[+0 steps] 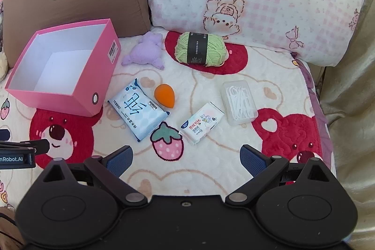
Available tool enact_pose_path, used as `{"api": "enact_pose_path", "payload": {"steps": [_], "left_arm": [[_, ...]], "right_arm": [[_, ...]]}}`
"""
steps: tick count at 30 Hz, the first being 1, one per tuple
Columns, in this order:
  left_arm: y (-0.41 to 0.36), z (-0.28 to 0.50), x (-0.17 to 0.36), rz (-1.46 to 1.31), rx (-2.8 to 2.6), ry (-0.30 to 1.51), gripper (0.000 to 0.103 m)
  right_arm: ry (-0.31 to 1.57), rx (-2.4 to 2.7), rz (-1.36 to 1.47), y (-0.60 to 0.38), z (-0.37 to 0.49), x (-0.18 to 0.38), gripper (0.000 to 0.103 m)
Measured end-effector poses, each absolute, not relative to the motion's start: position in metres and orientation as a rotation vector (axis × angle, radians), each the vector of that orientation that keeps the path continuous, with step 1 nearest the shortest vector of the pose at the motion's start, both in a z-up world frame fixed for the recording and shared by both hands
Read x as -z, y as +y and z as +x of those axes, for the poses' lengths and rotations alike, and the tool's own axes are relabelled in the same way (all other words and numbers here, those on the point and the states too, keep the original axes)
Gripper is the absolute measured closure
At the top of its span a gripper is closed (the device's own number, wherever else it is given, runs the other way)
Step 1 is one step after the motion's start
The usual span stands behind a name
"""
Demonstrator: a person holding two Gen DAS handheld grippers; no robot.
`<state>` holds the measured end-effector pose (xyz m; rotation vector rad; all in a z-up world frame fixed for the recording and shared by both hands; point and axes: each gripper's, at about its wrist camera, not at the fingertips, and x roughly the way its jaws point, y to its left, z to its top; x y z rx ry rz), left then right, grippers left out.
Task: Organize objects
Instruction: 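Move the right gripper toward the clear plastic floss-pick box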
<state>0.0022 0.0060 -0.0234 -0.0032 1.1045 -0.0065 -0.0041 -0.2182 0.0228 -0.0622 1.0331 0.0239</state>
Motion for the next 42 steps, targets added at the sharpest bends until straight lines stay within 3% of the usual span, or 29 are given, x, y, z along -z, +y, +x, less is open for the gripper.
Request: {"api": "enact_pose_path", "payload": {"steps": [42], "left_arm": [[0.006,-0.008,0.011,0.002,0.035,1.045,0.002]], "right_arm": [[1.093,-0.028,-0.041,-0.219,-0.003,-0.005,0.004]]}}
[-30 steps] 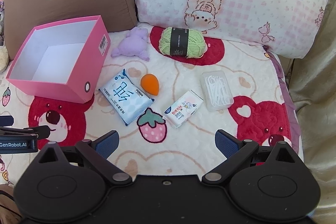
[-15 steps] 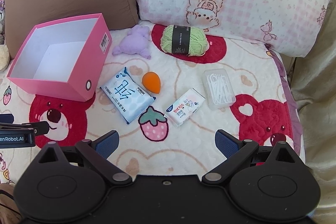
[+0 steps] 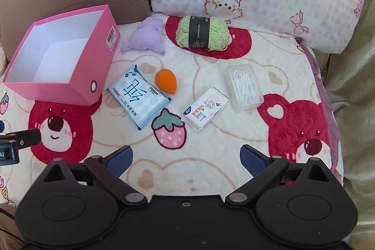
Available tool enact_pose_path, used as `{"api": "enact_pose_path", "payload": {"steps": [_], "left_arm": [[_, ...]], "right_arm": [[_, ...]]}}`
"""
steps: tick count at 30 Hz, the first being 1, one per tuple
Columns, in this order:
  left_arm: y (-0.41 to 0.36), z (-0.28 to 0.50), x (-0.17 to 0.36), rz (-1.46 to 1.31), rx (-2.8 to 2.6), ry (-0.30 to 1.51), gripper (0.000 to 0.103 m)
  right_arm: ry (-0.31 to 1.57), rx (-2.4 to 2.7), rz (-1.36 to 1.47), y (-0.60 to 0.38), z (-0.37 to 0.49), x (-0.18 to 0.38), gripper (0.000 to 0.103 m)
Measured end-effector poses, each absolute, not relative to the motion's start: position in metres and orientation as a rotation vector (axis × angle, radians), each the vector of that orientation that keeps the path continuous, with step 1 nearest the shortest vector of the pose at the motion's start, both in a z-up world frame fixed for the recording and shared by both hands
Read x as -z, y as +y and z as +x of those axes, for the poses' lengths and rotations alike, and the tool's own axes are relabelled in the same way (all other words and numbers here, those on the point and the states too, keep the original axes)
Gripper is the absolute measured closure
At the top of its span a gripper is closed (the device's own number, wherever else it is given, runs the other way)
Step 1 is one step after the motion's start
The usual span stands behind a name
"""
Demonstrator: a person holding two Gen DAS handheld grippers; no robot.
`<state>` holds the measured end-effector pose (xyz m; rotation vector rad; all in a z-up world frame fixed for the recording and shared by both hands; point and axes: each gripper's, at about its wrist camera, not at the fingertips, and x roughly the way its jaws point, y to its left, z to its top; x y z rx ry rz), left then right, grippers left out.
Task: Organize objects
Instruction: 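Move the right gripper toward the clear plastic floss-pick box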
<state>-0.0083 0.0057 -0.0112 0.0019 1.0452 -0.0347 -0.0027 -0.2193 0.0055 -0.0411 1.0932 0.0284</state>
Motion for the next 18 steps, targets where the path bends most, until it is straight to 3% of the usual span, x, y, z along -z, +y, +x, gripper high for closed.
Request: {"api": "enact_pose_path", "payload": {"steps": [18], "left_arm": [[0.003,-0.011,-0.047,0.040,0.230,1.058,0.003]], "right_arm": [[0.998,-0.194,-0.277,-0.229,-0.018,-0.065,0.004]]}}
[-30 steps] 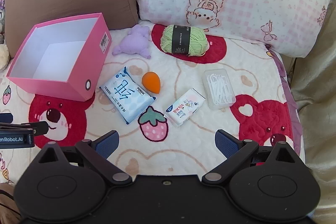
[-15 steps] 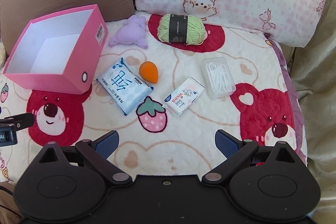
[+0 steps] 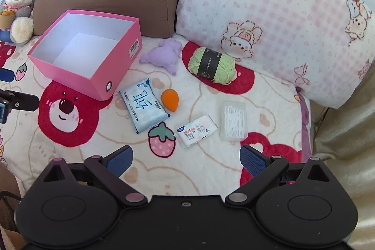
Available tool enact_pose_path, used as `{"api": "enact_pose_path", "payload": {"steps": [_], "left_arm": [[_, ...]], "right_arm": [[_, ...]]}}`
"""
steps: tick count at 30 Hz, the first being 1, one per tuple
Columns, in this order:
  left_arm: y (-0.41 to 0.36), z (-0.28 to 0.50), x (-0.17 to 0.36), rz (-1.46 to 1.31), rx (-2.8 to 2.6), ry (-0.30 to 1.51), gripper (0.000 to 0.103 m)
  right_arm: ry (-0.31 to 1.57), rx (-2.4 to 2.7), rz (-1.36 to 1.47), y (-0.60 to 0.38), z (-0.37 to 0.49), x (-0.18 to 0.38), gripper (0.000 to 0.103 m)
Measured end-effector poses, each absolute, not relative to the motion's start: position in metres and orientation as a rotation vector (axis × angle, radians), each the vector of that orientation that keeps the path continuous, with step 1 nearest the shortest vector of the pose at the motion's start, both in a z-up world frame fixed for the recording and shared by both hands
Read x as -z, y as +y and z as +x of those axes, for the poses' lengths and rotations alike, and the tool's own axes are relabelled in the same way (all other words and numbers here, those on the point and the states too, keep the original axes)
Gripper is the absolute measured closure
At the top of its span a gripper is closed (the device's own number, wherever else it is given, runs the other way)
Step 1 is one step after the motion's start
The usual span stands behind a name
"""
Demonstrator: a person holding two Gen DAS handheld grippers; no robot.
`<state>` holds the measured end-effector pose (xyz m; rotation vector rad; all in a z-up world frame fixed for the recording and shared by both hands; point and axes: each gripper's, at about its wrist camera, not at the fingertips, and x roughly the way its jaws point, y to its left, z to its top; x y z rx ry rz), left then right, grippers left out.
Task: Organize objects
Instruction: 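Move the right gripper toward the clear plastic floss-pick box, then lower the right gripper over the clear floss-pick box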
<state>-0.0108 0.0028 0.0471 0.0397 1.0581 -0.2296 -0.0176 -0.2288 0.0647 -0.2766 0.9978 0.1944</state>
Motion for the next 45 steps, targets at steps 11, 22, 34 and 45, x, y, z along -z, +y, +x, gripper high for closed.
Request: {"api": "enact_pose_path", "payload": {"steps": [11,22,34,45], "left_arm": [[-0.041,0.003,-0.060,0.062,0.346,1.080,0.003],[-0.096,0.043,-0.066,0.124,0.487,0.975,0.003],[-0.158,0.105,-0.015,0.061,0.554,0.998,0.003],[-0.198,0.136,0.049,-0.011,0.620,0.963,0.009]], "right_arm": [[0.761,-0.305,-0.397,-0.235,-0.034,-0.077,0.004],[0.787,-0.365,-0.342,-0.264,-0.002,-0.066,0.005],[0.776,-0.327,-0.274,-0.296,0.047,-0.006,0.006],[0.787,-0.303,-0.229,-0.340,0.081,0.053,0.008]]}}
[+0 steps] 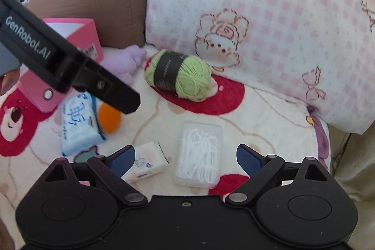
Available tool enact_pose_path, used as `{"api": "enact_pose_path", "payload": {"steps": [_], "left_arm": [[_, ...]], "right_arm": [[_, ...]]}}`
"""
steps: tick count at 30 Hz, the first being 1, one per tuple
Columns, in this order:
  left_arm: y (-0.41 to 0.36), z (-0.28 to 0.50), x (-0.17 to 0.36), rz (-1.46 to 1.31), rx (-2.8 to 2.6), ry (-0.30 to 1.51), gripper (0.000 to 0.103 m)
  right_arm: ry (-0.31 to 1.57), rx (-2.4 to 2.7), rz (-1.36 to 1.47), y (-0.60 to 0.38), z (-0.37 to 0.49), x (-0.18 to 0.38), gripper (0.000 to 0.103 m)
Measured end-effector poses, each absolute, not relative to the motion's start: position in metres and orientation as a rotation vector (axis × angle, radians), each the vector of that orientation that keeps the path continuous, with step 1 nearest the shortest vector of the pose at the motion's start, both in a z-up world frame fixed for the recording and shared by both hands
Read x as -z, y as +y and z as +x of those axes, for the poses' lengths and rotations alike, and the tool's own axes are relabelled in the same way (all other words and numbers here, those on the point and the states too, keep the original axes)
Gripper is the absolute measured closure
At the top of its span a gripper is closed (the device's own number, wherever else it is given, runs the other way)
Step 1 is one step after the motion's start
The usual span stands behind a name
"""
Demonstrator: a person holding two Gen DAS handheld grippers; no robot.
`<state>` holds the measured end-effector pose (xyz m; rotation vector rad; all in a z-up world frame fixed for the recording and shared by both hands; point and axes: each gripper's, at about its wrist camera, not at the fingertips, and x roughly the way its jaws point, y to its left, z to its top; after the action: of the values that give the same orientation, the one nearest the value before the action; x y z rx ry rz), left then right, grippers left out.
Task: Organize objects
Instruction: 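Lower the right gripper over the clear floss-pick box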
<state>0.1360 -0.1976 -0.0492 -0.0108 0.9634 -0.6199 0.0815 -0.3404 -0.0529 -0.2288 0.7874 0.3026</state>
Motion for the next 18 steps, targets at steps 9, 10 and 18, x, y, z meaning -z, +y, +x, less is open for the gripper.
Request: {"api": "enact_pose_path", "payload": {"steps": [9,10,18], "left_arm": [[-0.231,0.154,0.092,-0.086,0.659,1.006,0.016],[-0.234,0.157,0.097,-0.103,0.659,1.022,0.019],[-0.246,0.168,0.120,-0.175,0.650,1.055,0.048]], "right_arm": [[0.821,-0.257,-0.173,-0.362,0.101,0.083,0.018],[0.825,-0.259,-0.169,-0.362,0.101,0.085,0.019],[0.848,-0.263,-0.144,-0.359,0.105,0.092,0.029]]}}
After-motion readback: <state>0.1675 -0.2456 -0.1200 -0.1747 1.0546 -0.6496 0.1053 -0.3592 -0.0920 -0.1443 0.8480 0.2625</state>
